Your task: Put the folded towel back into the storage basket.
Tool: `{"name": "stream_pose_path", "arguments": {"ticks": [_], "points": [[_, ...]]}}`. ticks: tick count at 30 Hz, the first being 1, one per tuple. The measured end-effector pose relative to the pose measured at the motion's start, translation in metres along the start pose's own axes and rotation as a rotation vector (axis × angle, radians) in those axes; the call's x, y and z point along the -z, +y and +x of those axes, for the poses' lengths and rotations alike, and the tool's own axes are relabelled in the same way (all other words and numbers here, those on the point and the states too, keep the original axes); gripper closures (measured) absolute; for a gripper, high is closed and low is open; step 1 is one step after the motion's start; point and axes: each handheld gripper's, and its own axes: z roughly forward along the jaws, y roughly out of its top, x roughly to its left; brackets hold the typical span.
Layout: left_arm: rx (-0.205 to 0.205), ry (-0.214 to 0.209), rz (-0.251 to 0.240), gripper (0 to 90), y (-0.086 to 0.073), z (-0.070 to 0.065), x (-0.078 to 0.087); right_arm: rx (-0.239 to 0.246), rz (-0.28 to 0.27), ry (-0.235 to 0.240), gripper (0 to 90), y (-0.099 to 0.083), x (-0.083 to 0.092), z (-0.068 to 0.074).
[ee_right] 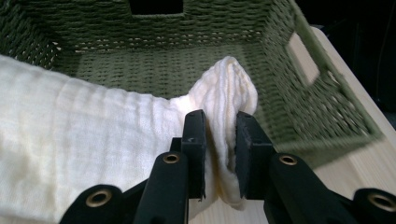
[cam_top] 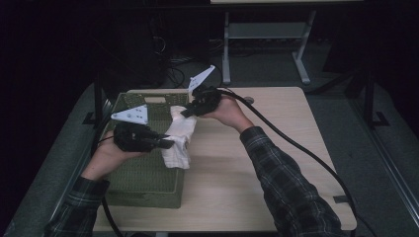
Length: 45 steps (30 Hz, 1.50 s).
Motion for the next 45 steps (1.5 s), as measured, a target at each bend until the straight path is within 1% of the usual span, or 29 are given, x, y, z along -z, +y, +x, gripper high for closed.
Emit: {"name": "stream_pose_path", "arguments": {"ticks": [5, 6, 8, 10, 16, 18, 20, 21, 22, 24, 25, 27, 28, 29, 31, 32, 35, 36, 37, 40, 42, 45], "points": [[0.017, 0.022, -0.002, 80.2, -0.016, 0.001, 0.017, 0.020, -0.007, 0.014, 75.2, 0.012, -0.021, 0.008], [0.019, 0.027, 0.006, 80.2, -0.018, 0.001, 0.019, 0.029, -0.007, 0.014, 75.2, 0.014, -0.025, 0.009], [0.027, 0.032, 0.011, 80.2, -0.024, 0.000, 0.022, 0.023, -0.007, 0.020, 75.2, 0.017, -0.030, 0.012], [0.037, 0.034, 0.018, 80.2, -0.029, -0.001, 0.022, 0.024, -0.004, 0.025, 75.3, 0.019, -0.037, 0.014], [0.042, 0.027, 0.059, 79.9, -0.042, -0.006, 0.017, 0.029, 0.007, 0.047, 75.2, 0.016, -0.053, 0.023], [0.044, 0.023, 0.063, 79.8, -0.047, -0.007, 0.016, 0.028, 0.018, 0.054, 75.3, 0.014, -0.058, 0.026], [0.048, 0.023, 0.071, 79.5, -0.051, -0.007, 0.014, 0.037, 0.024, 0.059, 75.2, 0.012, -0.062, 0.028], [0.050, 0.023, 0.067, 79.1, -0.053, -0.007, 0.013, 0.037, 0.025, 0.062, 75.2, 0.011, -0.064, 0.028], [0.052, 0.026, 0.066, 76.6, -0.054, -0.007, 0.013, 0.033, 0.028, 0.065, 75.3, 0.011, -0.066, 0.029], [0.066, 0.037, 0.058, 63.9, -0.057, -0.005, 0.010, 0.033, 0.026, 0.066, 75.2, 0.010, -0.069, 0.030], [0.074, 0.038, 0.054, 58.8, -0.057, -0.004, 0.009, 0.032, 0.024, 0.068, 75.2, 0.010, -0.070, 0.029], [0.082, 0.060, 0.054, 49.8, -0.058, -0.002, 0.007, 0.031, 0.025, 0.070, 75.2, 0.009, -0.071, 0.028], [0.087, 0.059, 0.051, 46.9, -0.058, -0.001, 0.005, 0.029, 0.024, 0.074, 75.2, 0.008, -0.072, 0.028], [0.089, 0.069, 0.045, 44.6, -0.057, -0.001, 0.004, 0.030, 0.024, 0.073, 75.2, 0.008, -0.073, 0.027], [0.095, 0.076, 0.039, 41.5, -0.056, 0.001, 0.001, 0.029, 0.023, 0.067, 75.2, 0.007, -0.075, 0.026], [0.096, 0.076, 0.030, 41.2, -0.056, 0.002, 0.000, 0.024, 0.019, 0.073, 75.2, 0.006, -0.075, 0.025], [0.106, 0.082, 0.007, 39.8, -0.053, 0.004, -0.004, 0.032, 0.005, 0.061, 75.2, 0.006, -0.075, 0.020], [0.110, 0.080, 0.000, 39.5, -0.052, 0.005, -0.006, 0.024, -0.003, 0.061, 75.2, 0.006, -0.074, 0.019], [0.107, 0.083, -0.004, 39.5, -0.052, 0.006, -0.008, 0.029, -0.012, 0.057, 75.2, 0.006, -0.074, 0.016], [0.109, 0.076, -0.007, 39.2, -0.050, 0.008, -0.013, 0.014, -0.035, 0.047, 75.1, 0.005, -0.074, 0.010], [0.110, 0.075, -0.009, 39.2, -0.049, 0.008, -0.015, 0.008, -0.038, 0.041, 75.1, 0.004, -0.075, 0.004], [0.110, 0.072, -0.014, 39.2, -0.048, 0.009, -0.017, -0.002, -0.025, 0.036, 74.7, 0.002, -0.079, -0.001]]}}
